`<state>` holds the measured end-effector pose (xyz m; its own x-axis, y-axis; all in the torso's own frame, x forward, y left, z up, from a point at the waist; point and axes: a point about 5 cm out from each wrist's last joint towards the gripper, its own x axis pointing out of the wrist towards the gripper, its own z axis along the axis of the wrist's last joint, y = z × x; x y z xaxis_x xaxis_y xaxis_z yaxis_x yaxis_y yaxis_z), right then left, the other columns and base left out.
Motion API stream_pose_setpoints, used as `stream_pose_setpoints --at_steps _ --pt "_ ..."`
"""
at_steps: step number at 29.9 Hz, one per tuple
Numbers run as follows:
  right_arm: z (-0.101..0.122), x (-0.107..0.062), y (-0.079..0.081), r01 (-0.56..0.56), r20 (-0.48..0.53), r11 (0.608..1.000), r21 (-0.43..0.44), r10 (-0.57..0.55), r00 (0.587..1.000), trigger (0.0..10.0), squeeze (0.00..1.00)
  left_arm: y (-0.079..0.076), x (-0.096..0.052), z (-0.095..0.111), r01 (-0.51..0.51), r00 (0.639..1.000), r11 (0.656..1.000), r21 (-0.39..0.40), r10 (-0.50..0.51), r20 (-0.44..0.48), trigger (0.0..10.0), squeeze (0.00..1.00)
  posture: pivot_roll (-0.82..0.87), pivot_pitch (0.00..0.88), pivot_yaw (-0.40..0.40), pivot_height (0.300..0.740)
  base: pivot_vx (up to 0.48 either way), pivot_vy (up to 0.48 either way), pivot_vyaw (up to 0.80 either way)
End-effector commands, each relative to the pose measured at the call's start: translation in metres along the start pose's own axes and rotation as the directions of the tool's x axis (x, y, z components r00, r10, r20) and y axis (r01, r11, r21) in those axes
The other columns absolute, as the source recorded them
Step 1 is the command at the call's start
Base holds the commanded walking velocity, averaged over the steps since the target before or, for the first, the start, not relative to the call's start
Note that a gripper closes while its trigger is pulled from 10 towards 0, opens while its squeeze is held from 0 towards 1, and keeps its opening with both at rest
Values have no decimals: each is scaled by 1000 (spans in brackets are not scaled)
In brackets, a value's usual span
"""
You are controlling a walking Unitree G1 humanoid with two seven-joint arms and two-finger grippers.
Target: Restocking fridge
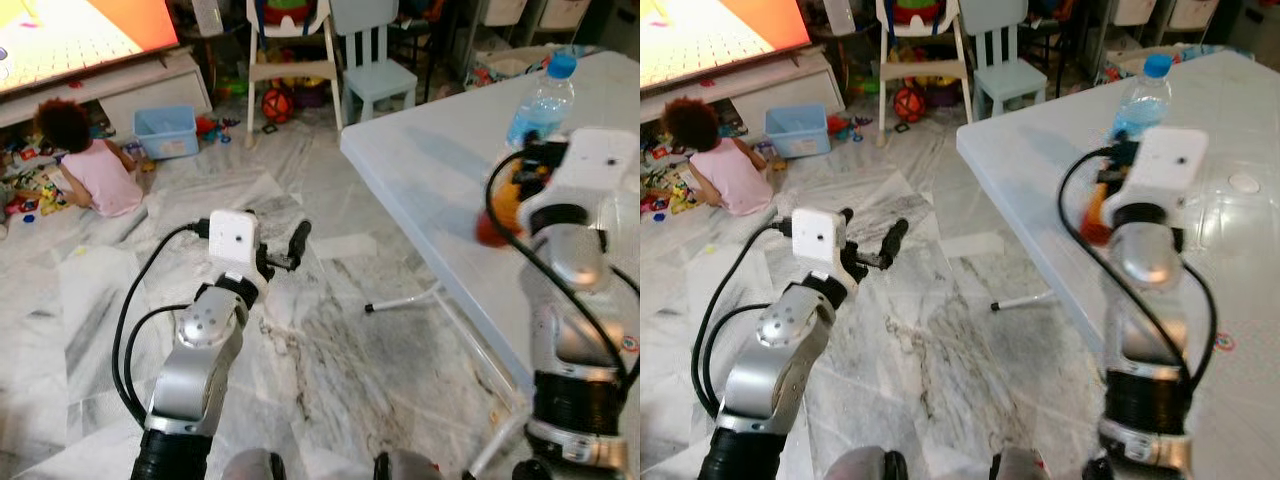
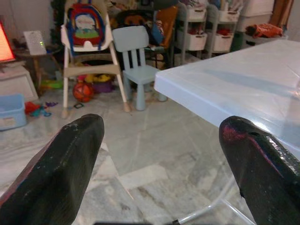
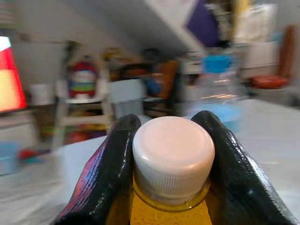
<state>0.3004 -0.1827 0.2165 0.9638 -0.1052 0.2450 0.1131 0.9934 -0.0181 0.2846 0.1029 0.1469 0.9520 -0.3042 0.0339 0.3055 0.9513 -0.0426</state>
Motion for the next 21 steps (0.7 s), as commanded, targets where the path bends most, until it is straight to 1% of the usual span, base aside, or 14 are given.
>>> stream_pose_setpoints --at_steps 1,2,3,4,6,7,8,9,10,13,16,21 --pt "7 -6 12 -50 29 998 36 49 998 0 0 7 0 -3 -38 999 999 4 38 -12 10000 0 -45 0 56 740 -304 0 0" --pt "7 -6 12 -50 29 998 36 49 998 0 0 7 0 -3 -38 999 999 4 38 -12 10000 0 -45 0 56 740 -304 0 0" --pt "6 -10 19 -85 29 994 65 84 996 0 0 8 2 -3 -51 999 999 10 51 -7 10000 0 -44 0 56 740 -304 0 0" --pt "5 -12 22 -109 27 990 88 107 994 0 0 9 3 -3 -60 998 998 24 61 -3 10000 0 -43 0 56 740 -285 0 0" --pt "5 -12 23 -116 26 989 96 114 993 0 0 10 3 -3 -64 998 998 29 64 -1 10000 0 -43 0 56 740 -285 0 0" --pt "3 -14 25 -127 17 987 98 126 992 3608 0 13 3 -3 -93 996 995 44 93 2 10000 0 -42 0 56 740 0 345 0" --pt "2 -15 26 -132 11 987 96 131 991 3608 0 15 3 -3 -108 994 993 53 108 3 10000 0 -42 0 56 740 0 345 0" --pt "1 -15 27 -136 4 986 97 137 991 10000 0 17 3 -4 -123 992 991 53 123 5 10000 0 -40 0 55 740 0 469 0" --pt "-2 -17 27 -138 -6 986 95 139 990 10000 0 22 4 -5 -162 987 984 68 163 2 10000 0 -39 0 55 740 0 480 0" --pt "-7 -20 28 -144 -23 987 73 146 989 10000 0 29 5 -6 -206 978 974 92 207 6 10000 0 -36 0 54 740 0 480 0" --pt "-9 -21 28 -151 -27 987 48 152 988 10000 0 29 5 -5 -216 976 971 107 215 15 10000 0 -34 0 53 740 0 480 800" --pt "-10 -23 28 -152 -32 987 51 154 988 10000 0 30 3 -5 -220 976 969 113 216 39 10000 0 -35 0 53 740 0 475 800"
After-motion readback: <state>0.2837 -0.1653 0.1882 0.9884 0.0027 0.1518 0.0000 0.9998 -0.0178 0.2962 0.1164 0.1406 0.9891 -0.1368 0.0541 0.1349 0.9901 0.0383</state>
